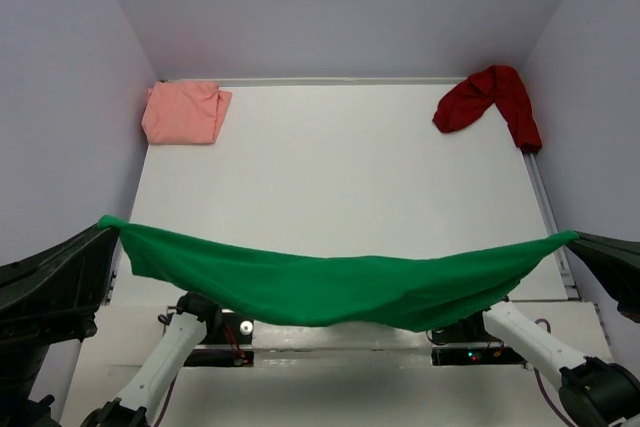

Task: Fold and stack the t-shirts
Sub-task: Flatten the tshirt out

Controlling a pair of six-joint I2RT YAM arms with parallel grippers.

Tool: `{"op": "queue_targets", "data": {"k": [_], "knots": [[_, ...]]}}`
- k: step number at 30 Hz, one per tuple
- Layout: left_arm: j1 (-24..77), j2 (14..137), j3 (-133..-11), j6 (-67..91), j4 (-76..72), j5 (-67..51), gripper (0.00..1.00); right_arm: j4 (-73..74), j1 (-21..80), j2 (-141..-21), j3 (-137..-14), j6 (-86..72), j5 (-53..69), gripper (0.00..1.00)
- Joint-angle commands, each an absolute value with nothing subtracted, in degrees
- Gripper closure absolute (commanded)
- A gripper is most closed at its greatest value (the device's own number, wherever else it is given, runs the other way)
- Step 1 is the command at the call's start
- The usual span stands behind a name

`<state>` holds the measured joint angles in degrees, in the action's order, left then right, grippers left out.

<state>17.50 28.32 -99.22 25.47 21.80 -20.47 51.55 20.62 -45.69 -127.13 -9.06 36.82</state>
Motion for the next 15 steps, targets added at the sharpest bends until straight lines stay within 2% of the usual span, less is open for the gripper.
{"op": "queue_targets", "data": {"k": [1, 6, 15], "knots": [[18.54, 29.0, -100.72, 25.58, 16.61, -27.07, 1.0, 46.85, 20.74, -44.65, -129.2, -9.93, 42.09, 1.0], [19.16, 28.39, -99.85, 25.4, 16.08, -27.95, 1.0, 46.32, 21.27, -43.95, -128.76, -10.37, 43.68, 1.0], [18.99, 29.53, -93.69, 21.46, 21.96, -17.06, 1.0, 50.88, 21.97, -46.67, -124.64, -7.47, 30.51, 1.0]]}}
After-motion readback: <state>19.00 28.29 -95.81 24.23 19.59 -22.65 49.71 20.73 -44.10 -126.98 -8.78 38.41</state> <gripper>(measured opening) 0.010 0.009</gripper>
